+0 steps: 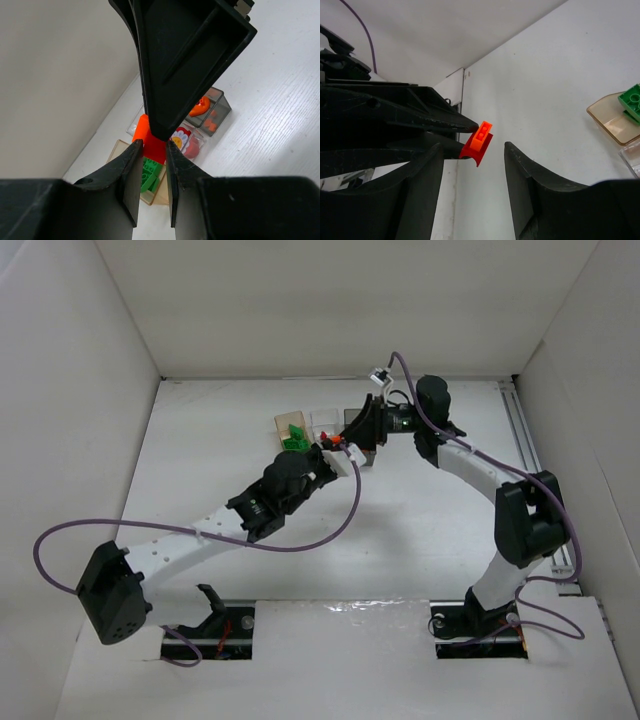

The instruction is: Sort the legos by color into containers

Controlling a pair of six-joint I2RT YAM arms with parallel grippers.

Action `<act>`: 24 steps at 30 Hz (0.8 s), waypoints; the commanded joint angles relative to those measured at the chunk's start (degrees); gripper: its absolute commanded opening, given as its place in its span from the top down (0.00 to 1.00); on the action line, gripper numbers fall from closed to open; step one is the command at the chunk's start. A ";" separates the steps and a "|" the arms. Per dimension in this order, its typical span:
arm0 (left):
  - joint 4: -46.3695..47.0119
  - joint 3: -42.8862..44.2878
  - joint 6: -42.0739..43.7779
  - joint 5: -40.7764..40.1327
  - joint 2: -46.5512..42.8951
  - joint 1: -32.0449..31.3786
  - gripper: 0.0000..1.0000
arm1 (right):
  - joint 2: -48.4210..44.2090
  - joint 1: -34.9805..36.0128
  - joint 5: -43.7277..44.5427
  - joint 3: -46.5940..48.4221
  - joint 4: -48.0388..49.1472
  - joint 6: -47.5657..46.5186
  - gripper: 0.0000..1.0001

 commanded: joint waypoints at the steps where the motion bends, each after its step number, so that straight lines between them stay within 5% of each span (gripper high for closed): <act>1: 1.90 2.89 -0.90 -1.50 0.09 -0.24 1.00 | -0.48 1.55 0.02 2.03 1.69 -0.96 0.43; 8: 2.42 2.89 -0.90 -2.11 0.09 -0.24 1.00 | -0.48 1.55 0.02 1.50 1.69 -0.96 0.47; 16: 3.48 2.89 -1.43 -3.34 0.09 -0.24 1.00 | -0.48 1.55 0.02 0.27 1.69 -1.49 0.64; 23: 3.48 3.42 -2.57 -4.21 0.09 -0.24 1.00 | -0.48 1.55 0.54 0.27 1.07 -3.41 0.92; 24: 3.48 3.42 -3.88 -4.22 0.09 -0.24 0.90 | -0.48 1.55 0.54 0.27 1.07 -3.42 0.99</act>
